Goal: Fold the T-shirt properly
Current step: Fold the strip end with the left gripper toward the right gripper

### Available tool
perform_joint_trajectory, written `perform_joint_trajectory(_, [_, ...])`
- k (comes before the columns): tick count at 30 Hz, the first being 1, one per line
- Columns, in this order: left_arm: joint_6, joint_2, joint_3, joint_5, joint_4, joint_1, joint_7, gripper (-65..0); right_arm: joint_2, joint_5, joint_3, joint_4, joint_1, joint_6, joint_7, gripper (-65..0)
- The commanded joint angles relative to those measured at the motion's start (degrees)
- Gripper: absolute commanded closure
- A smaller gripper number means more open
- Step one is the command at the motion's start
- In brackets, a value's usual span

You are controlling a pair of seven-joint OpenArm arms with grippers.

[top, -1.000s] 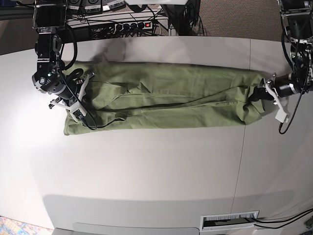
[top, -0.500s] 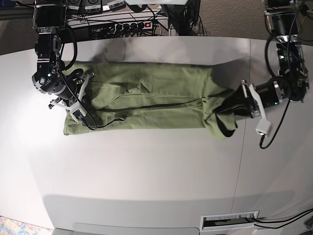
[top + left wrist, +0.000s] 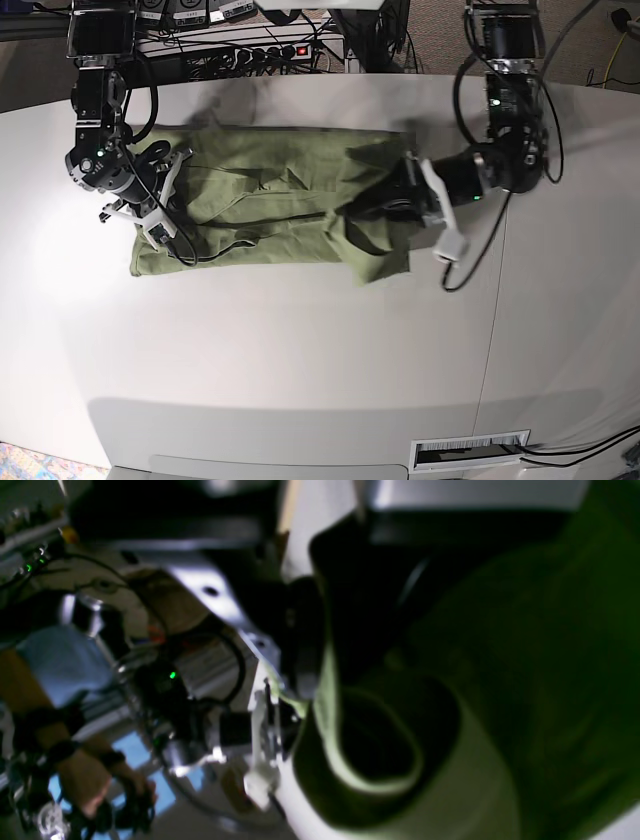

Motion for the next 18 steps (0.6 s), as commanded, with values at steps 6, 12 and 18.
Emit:
perform_joint_trajectory(6, [-0.1, 0.4, 7.6, 11.3, 1.0, -1.0, -10.8, 0.0, 0.8, -1.2, 0.1, 0.2, 0.3, -0.1, -2.0, 0.0])
perform_joint_trajectory(12, [-0.1, 0.2, 9.7, 17.6, 1.0, -1.6, -14.1, -27.7, 0.8, -1.2, 0.1, 0.2, 0.3, -0.1, -2.0, 0.0])
perform_joint_trajectory(18, [-0.1, 0.0, 8.6, 17.6, 1.1, -4.0, -8.0, -23.9, 0.8, -1.2, 0.1, 0.2, 0.3, -0.1, -2.0, 0.0])
